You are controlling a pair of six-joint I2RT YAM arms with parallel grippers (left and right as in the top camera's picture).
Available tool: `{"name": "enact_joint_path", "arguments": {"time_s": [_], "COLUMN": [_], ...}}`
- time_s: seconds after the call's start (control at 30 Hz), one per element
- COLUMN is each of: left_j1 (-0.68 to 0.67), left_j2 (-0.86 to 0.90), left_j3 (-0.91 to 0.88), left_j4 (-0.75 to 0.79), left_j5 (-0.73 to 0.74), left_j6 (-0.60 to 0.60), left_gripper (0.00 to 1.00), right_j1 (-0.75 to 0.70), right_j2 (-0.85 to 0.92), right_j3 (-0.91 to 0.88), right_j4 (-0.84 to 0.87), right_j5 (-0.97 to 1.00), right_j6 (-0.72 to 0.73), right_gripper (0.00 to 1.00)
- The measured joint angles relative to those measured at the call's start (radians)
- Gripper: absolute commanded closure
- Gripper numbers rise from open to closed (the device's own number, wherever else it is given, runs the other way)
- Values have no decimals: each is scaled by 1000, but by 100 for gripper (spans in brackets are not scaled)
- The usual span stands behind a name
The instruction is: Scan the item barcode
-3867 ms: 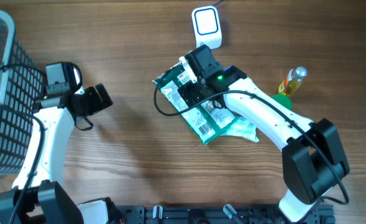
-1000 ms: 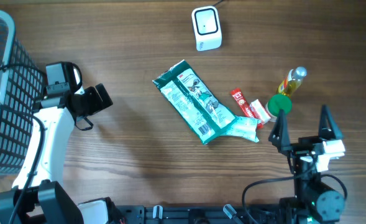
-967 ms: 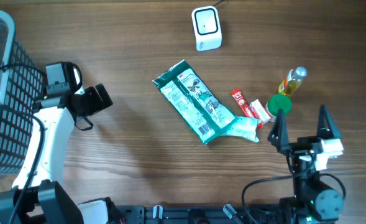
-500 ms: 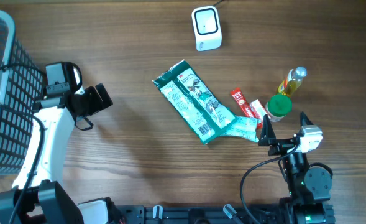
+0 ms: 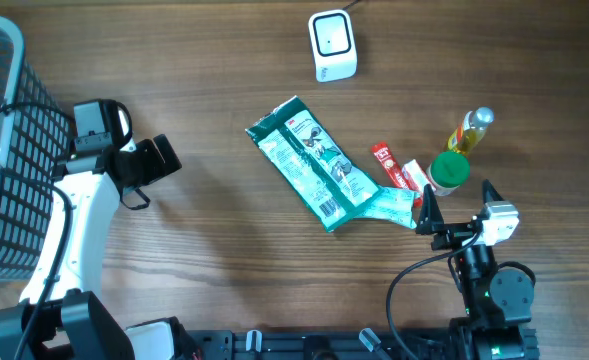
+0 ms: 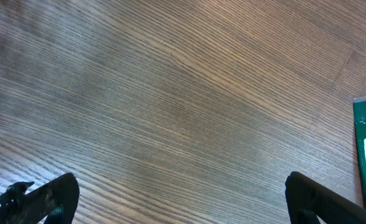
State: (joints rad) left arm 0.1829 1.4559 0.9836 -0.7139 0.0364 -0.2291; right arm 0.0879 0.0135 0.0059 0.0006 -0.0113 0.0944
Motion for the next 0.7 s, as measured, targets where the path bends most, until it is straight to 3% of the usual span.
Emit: {"name": "enact_joint_path", "arguments": {"time_s": [0.17, 0.43, 0.7], "left_j1": [-3, -7, -7], "left_j2": [-69, -642, -907], "left_j3": [-5, -3, -19], "left_j4": [-2, 1, -2], "left_j5": [0, 0, 0], "left_j6": [0, 0, 0], "left_gripper": [0, 0, 0], "right_j1": [0, 0, 0], "right_j2": [0, 0, 0], "right_j3": [0, 0, 0], "right_j4": [0, -1, 0], "right_j5": [0, 0, 0], "right_j6": [0, 0, 0], "right_gripper": [0, 0, 1]}}
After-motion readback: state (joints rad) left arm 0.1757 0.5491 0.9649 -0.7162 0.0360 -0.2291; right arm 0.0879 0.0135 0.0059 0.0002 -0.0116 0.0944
